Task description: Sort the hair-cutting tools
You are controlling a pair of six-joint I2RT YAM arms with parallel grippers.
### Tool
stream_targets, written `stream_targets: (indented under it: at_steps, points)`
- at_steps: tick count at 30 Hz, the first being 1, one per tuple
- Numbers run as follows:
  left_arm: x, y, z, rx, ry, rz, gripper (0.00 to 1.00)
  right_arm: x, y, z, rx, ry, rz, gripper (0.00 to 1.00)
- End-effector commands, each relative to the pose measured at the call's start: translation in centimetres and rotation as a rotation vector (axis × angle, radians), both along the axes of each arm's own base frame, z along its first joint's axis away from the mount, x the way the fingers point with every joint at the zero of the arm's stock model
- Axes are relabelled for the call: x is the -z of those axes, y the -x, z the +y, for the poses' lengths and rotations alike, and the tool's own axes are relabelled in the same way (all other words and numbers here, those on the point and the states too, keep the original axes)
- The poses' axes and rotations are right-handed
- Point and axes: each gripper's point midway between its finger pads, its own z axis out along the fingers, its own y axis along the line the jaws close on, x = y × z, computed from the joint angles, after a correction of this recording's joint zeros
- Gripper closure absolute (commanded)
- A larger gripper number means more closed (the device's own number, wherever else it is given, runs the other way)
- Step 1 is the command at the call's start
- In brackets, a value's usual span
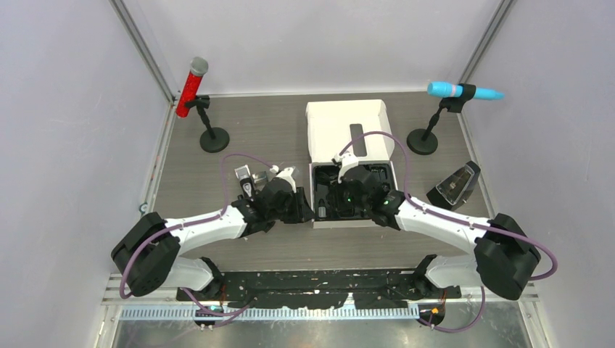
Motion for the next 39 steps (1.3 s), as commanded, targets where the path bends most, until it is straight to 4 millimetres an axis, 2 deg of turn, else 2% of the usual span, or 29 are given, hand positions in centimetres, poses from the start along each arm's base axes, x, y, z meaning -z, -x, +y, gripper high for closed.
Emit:
stream_targets:
  at_steps: [1, 12, 23, 39]
  points:
    - [-1.0, -0.5, -0.7, 0.000, 0.040, -0.020, 0.63, -1.4, -0.6, 1.5, -0.027, -0.026, -0.021, 0.79]
    - [-0.9, -0.5, -0.7, 0.001, 0.038, -0.020, 0.64, -0.1, -0.4, 3.0, -0.060, -0.012, 0.026, 0.83]
    - [-1.0, -0.5, -0.8, 0.002, 0.040, -0.020, 0.64, 1.9, -0.1, 3.1, -0.065, 0.053, 0.088, 0.87]
    - [-0.8, -0.5, -0.7, 0.002, 0.033, -0.017, 0.64, 4.2, 0.5, 1.3, -0.020, 0.264, 0.156, 0.95]
